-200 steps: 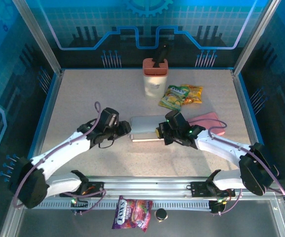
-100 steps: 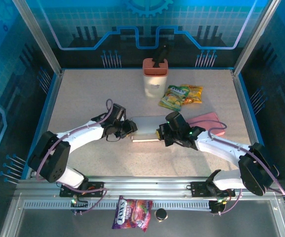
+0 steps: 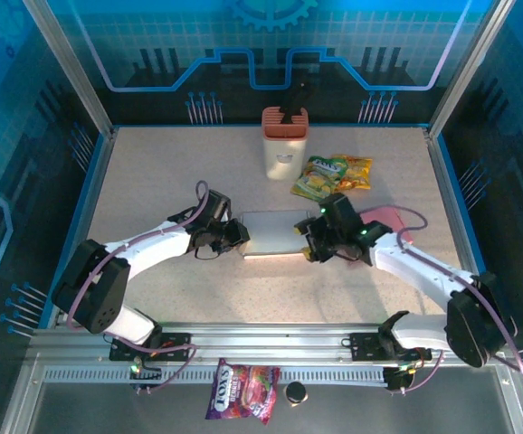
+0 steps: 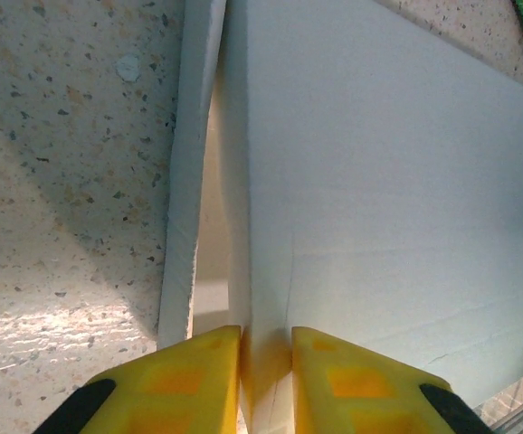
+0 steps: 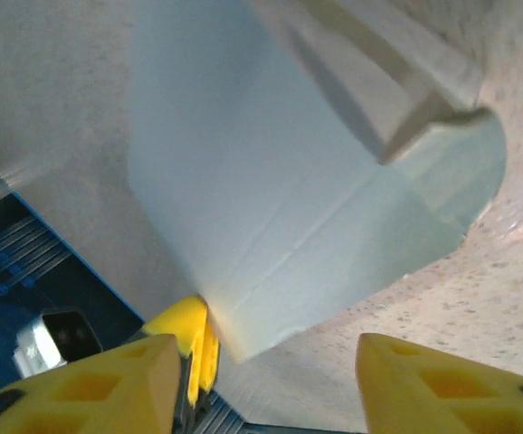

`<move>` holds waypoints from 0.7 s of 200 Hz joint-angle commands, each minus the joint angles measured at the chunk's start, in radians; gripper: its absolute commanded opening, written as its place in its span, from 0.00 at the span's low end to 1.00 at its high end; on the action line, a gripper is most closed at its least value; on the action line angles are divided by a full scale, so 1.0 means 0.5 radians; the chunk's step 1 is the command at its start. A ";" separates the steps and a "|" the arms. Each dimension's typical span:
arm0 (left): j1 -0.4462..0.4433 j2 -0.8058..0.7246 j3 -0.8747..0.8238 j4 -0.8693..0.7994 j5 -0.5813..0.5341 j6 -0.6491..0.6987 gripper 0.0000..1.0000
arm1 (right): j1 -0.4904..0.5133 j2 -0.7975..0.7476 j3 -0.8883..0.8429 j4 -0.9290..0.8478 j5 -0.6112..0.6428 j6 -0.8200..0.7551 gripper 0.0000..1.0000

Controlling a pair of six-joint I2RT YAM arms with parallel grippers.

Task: Fold the paper box

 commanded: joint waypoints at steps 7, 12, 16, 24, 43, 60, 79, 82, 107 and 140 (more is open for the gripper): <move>0.007 0.032 0.004 -0.021 -0.019 0.083 0.20 | -0.199 -0.198 0.266 -0.720 -0.154 -0.847 0.60; 0.007 0.036 0.010 -0.026 -0.017 0.087 0.21 | -0.255 -0.214 0.261 -0.728 -0.179 -0.952 0.60; 0.008 0.038 0.015 -0.031 -0.017 0.091 0.21 | -0.306 -0.216 0.258 -0.735 -0.205 -1.024 0.58; 0.005 0.045 0.024 -0.039 -0.017 0.097 0.21 | -0.414 -0.192 0.258 -0.719 -0.260 -1.151 0.56; 0.005 0.059 0.036 -0.054 -0.020 0.111 0.21 | -0.602 0.028 0.268 -0.519 -0.461 -1.452 0.52; 0.004 0.064 0.041 -0.077 -0.028 0.123 0.20 | -0.647 0.328 0.414 -0.537 -0.579 -1.770 0.45; 0.005 0.070 0.051 -0.113 -0.033 0.147 0.21 | -0.627 0.563 0.593 -0.686 -0.515 -2.062 0.46; 0.005 0.069 0.055 -0.123 -0.036 0.151 0.21 | -0.622 0.588 0.612 -0.703 -0.501 -2.098 0.47; 0.004 0.067 0.079 -0.186 -0.054 0.181 0.26 | -0.617 0.738 0.677 -0.751 -0.461 -2.298 0.56; 0.004 0.091 0.103 -0.218 -0.031 0.200 0.29 | -0.564 0.868 0.674 -0.671 -0.577 -2.354 0.59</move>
